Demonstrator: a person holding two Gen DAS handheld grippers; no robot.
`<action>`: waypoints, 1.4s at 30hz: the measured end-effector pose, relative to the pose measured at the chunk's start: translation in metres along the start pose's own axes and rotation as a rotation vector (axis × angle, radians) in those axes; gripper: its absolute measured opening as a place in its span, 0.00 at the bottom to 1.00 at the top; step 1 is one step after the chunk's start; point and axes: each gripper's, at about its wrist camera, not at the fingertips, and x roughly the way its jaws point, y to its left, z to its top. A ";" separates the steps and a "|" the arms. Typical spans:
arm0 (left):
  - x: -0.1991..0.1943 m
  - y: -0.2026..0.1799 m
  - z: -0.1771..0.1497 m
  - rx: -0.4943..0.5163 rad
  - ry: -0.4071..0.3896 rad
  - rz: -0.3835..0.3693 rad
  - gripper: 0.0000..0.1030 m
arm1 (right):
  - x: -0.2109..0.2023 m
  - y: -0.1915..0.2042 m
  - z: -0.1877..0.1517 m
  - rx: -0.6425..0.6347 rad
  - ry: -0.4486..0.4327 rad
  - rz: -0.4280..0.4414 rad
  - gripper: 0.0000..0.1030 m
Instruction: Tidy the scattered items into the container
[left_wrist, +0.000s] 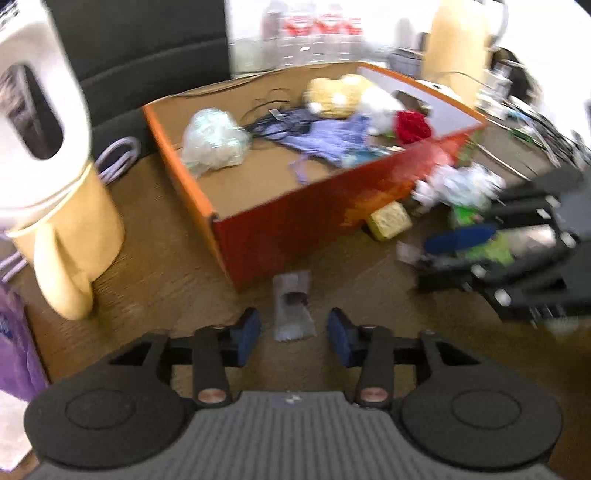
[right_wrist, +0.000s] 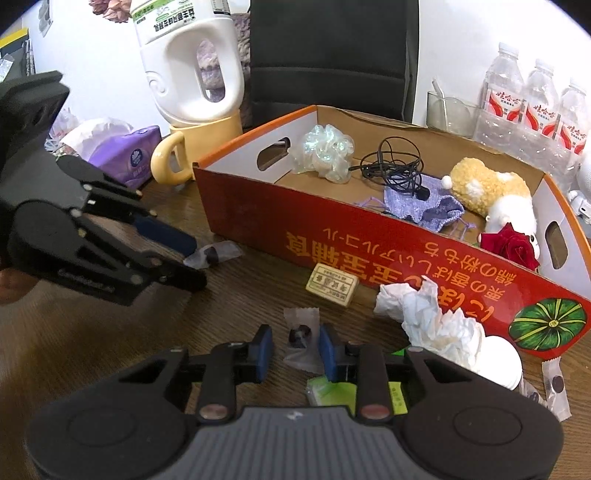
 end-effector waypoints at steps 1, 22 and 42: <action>0.001 0.002 0.002 -0.014 0.002 0.004 0.44 | -0.001 0.000 -0.001 0.000 0.000 -0.002 0.26; -0.106 -0.070 -0.019 -0.173 -0.329 0.171 0.18 | -0.065 0.017 0.001 -0.020 -0.170 -0.046 0.11; -0.146 -0.172 -0.050 -0.228 -0.554 0.258 0.18 | -0.198 0.004 -0.057 0.061 -0.389 -0.146 0.11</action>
